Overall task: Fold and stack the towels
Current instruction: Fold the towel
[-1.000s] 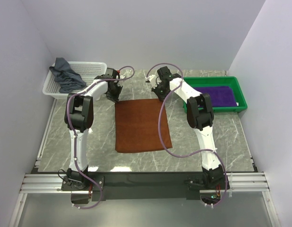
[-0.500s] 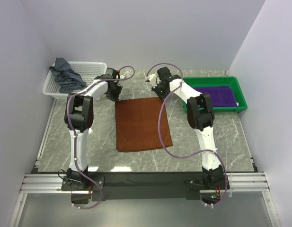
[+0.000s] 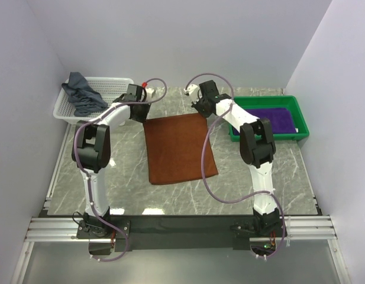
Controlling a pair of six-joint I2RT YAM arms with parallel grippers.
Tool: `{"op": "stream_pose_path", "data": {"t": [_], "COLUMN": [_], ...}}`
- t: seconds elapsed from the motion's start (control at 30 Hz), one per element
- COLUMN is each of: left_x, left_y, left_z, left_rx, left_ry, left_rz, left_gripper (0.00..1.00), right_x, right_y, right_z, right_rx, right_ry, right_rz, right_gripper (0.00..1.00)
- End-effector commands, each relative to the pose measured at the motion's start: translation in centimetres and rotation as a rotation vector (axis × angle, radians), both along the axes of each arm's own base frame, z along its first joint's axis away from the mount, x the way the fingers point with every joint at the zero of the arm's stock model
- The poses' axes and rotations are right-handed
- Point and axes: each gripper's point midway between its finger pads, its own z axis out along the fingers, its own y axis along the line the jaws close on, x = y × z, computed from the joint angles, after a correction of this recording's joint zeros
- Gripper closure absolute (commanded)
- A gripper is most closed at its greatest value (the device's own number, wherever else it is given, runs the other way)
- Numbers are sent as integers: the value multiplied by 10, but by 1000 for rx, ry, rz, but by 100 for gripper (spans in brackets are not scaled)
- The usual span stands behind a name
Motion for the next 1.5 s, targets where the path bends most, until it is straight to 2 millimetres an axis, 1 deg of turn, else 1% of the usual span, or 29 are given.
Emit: {"op": "stream_pose_path", "data": {"t": [0.0, 0.03, 0.07, 0.1, 0.13, 0.17, 0.23, 0.27, 0.3, 0.33, 0.37, 0.4, 0.47, 0.5, 0.57, 0.6, 0.67, 0.7, 0.73, 0.77, 0.83, 0.87, 0.93, 0.97, 1.07, 1.1, 1.17, 1.33, 1.47], "left_x": [19, 18, 16, 14, 12, 8, 2, -2, -6, -9, -15, -18, -27, -30, -40, -45, -57, -61, -69, -73, -85, -89, -99, -107, -125, -128, -138, -160, -174], "left_y": [5, 3, 3, 2, 2, 1, 0, -1, -1, -3, -2, -4, -7, -7, -11, -13, -18, -18, -20, -21, -21, -21, -25, -24, -29, -25, -27, -15, -13], "left_z": [58, 61, 61, 70, 73, 78, 82, 79, 88, 89, 86, 92, 89, 94, 89, 95, 95, 95, 88, 95, 89, 96, 95, 92, 85, 82, 76, 59, 59], "left_rx": [-15, -25, -30, -41, -48, -60, -77, -87, -99, -110, -111, -122, -131, -135, -142, -148, -173, -178, -187, -202, -217, -233, -260, -266, -285, -271, -277, -236, -261], "left_ry": [-181, -186, -190, -211, -218, -236, -247, -246, -261, -264, -258, -275, -263, -274, -262, -274, -269, -266, -249, -264, -251, -268, -259, -257, -217, -211, -184, -103, -83], "left_rz": [9, 8, 8, 5, 4, 1, 3, 0, 1, 3, 6, 4, 12, 19, 20, 21, 49, 58, 71, 77, 105, 110, 128, 133, 147, 174, 186, 271, 285], "left_gripper": [99, 99, 99, 99, 99, 99, 99, 99, 99, 99, 99, 99, 99, 99, 99, 99, 99, 100, 99, 99, 99, 99, 99, 99, 99, 99, 99, 99, 99], "right_x": [15, 12, 12, 11, 6, 5, -3, -6, -11, -14, -17, -23, -30, -37, -43, -50, -57, -65, -69, -73, -84, -89, -100, -106, -123, -130, -140, -165, -183], "right_y": [-6, -7, -6, -8, -9, -7, -11, -10, -12, -13, -15, -16, -17, -18, -21, -24, -25, -28, -27, -27, -31, -32, -35, -36, -41, -42, -40, -37, -32], "right_z": [64, 61, 70, 71, 66, 75, 70, 76, 71, 71, 79, 74, 81, 74, 78, 71, 75, 68, 68, 75, 70, 74, 67, 71, 67, 62, 63, 45, 36], "right_rx": [19, 14, 23, 24, 20, 34, 25, 31, 24, 16, 20, 17, 26, 22, 30, 27, 37, 30, 33, 49, 47, 55, 50, 55, 53, 53, 71, 36, 8], "right_ry": [-174, -168, -191, -197, -189, -216, -210, -221, -216, -221, -236, -233, -243, -227, -237, -221, -232, -216, -218, -233, -218, -224, -205, -204, -178, -162, -153, -100, -76], "right_rz": [-44, -44, -45, -52, -52, -56, -62, -62, -65, -70, -75, -79, -76, -80, -91, -97, -106, -107, -108, -114, -118, -123, -124, -131, -152, -155, -157, -146, -142], "right_gripper": [100, 100, 100, 100, 100, 100, 100, 100, 100, 100, 100, 100, 100, 100, 100, 100, 100, 100, 100, 100, 100, 100, 100, 100, 100, 100, 100, 100, 100]}}
